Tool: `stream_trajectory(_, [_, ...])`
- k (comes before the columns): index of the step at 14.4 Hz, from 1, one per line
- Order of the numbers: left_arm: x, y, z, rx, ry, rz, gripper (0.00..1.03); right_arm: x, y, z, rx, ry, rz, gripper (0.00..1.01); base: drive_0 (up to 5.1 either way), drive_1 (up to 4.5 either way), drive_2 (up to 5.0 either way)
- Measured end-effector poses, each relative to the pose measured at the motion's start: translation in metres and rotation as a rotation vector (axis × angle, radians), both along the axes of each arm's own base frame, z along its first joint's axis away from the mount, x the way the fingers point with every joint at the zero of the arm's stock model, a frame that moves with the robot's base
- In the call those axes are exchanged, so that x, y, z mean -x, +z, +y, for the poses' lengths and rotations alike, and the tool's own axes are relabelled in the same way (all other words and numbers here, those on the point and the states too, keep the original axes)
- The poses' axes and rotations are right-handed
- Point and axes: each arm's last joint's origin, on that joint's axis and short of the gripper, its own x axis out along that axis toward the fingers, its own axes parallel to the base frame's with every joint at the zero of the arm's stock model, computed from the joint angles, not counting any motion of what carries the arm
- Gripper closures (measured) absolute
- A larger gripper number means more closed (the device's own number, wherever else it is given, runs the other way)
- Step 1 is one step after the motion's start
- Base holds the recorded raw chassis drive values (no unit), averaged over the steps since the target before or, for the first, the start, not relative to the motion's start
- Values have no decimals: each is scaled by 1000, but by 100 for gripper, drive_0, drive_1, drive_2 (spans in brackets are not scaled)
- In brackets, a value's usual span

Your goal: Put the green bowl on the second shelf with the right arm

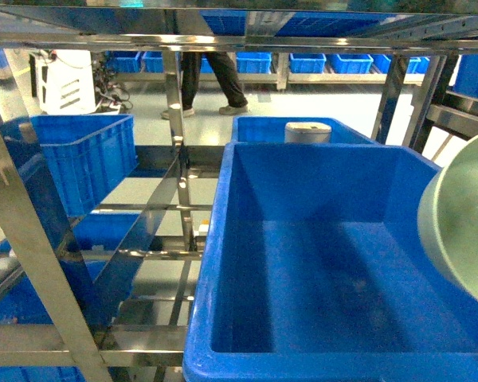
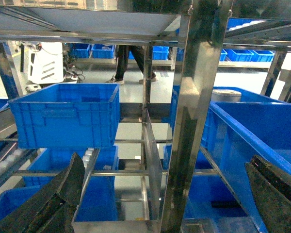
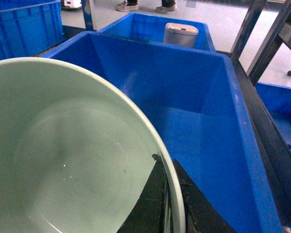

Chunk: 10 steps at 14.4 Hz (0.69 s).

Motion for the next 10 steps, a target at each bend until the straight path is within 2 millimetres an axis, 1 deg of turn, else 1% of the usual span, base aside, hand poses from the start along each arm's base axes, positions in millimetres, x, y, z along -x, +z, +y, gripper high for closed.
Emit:
stream_trajectory(1, [0,0,0,0,0,0,5,-11,-8,3,7,7,17,99,0,0,0])
stream_trajectory(4, [0,0,0,0,0,0,5,-47,-20,6,30,2,49,99,0,0,0])
stream_trajectory(6, [0,0,0,0,0,0,5,-75,-36,7,25,20,135,99,0,0,0])
stream_trajectory(8, [0,0,0,0,0,0,5,-102,-60,9,15,53,253,99,0,0,0])
stream_trajectory(9, [0,0,0,0,0,0,5,-114,-67,10,19,51,279,99,0,0,0])
stream_trajectory(10, [0,0,0,0,0,0,5,-127,-68,11,19,53,288,99,0,0,0])
